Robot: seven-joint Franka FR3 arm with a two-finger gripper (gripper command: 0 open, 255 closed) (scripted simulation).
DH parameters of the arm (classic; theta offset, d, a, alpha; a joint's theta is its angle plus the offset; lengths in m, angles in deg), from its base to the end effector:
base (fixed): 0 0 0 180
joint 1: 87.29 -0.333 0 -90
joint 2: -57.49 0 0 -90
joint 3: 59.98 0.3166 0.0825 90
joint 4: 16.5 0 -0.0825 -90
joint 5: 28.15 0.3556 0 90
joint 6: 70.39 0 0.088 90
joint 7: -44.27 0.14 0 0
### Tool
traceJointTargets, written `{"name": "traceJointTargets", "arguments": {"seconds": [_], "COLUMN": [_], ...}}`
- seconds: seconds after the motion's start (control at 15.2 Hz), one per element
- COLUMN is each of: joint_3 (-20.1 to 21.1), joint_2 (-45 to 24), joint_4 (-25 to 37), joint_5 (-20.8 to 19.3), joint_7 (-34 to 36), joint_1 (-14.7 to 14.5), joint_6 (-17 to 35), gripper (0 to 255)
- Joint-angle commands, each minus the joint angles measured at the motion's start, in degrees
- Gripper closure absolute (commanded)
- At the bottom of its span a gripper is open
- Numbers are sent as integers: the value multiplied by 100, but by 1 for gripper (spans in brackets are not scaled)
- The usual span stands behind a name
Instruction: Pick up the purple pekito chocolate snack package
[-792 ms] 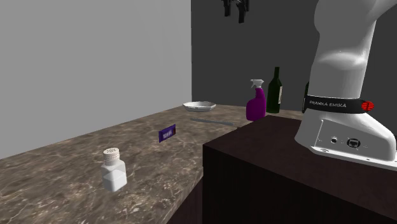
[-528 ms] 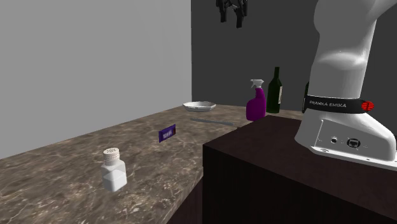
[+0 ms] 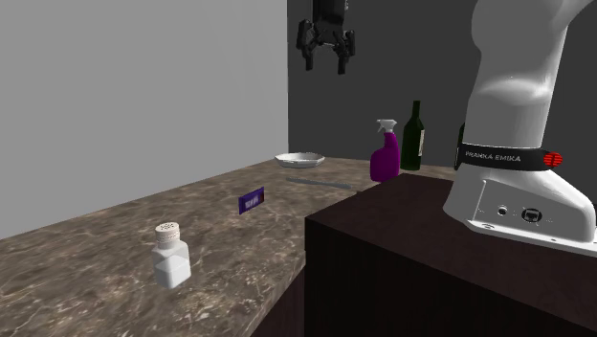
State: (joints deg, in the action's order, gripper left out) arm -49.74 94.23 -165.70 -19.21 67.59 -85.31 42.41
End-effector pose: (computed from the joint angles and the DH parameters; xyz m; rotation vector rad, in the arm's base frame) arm 0.3222 0.0611 0.4334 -3.0554 0.5534 0.0125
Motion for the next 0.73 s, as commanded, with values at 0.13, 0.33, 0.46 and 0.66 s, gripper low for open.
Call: {"name": "traceJointTargets", "arguments": {"seconds": [0.13,0.33,0.46,0.66], "joint_3": [443,771,979,1258], "joint_2": [-630,-1242,-1698,-2444], "joint_4": [-167,-159,-103,51], "joint_5": [280,414,448,380], "joint_7": [920,1606,2077,2827], "joint_1": [57,125,187,299], "joint_6": [795,1396,1796,2382], "gripper": [0,0,0,0]}}
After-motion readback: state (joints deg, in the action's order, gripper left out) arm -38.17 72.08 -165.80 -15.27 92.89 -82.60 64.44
